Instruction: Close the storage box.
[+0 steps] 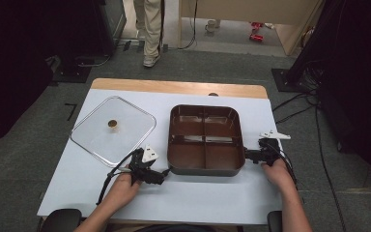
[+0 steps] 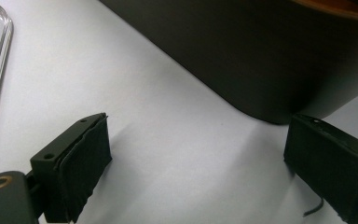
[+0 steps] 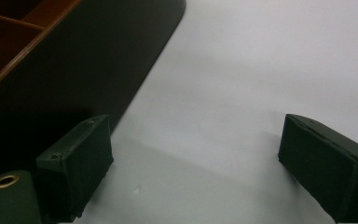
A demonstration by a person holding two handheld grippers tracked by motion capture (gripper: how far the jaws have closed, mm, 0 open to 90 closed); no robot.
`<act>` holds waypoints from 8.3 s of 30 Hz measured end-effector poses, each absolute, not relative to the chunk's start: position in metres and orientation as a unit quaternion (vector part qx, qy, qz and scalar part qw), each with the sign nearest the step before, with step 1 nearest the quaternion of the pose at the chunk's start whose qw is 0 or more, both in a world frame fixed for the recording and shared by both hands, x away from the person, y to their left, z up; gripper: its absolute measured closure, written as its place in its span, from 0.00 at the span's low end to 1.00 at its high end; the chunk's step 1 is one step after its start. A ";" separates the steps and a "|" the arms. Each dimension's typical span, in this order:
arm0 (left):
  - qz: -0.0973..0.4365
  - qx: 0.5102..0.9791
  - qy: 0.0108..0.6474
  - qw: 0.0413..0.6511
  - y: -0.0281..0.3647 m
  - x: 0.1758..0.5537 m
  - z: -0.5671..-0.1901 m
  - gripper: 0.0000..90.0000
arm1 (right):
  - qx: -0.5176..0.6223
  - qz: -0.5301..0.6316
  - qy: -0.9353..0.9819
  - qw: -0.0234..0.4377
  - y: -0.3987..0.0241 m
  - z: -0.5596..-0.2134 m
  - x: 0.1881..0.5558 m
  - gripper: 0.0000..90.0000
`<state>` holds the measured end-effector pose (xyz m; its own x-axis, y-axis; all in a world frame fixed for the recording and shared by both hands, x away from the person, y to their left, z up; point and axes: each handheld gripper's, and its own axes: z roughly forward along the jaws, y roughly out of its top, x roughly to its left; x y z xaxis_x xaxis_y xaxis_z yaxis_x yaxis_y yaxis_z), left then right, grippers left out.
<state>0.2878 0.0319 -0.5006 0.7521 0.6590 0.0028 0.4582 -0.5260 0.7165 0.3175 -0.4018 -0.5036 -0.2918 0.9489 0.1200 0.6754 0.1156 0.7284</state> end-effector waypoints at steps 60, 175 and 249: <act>0.098 0.839 0.373 0.384 0.096 0.330 -0.424 0.34 | 0.562 0.354 0.722 0.194 -0.402 -0.504 0.317 0.10; 0.055 0.850 0.280 0.442 0.015 0.398 -0.370 0.66 | 0.563 0.354 0.721 0.194 -0.402 -0.504 0.317 0.10; -0.056 0.890 0.169 0.420 -0.065 0.426 -0.406 0.47 | 0.562 0.355 0.721 0.195 -0.402 -0.504 0.317 0.10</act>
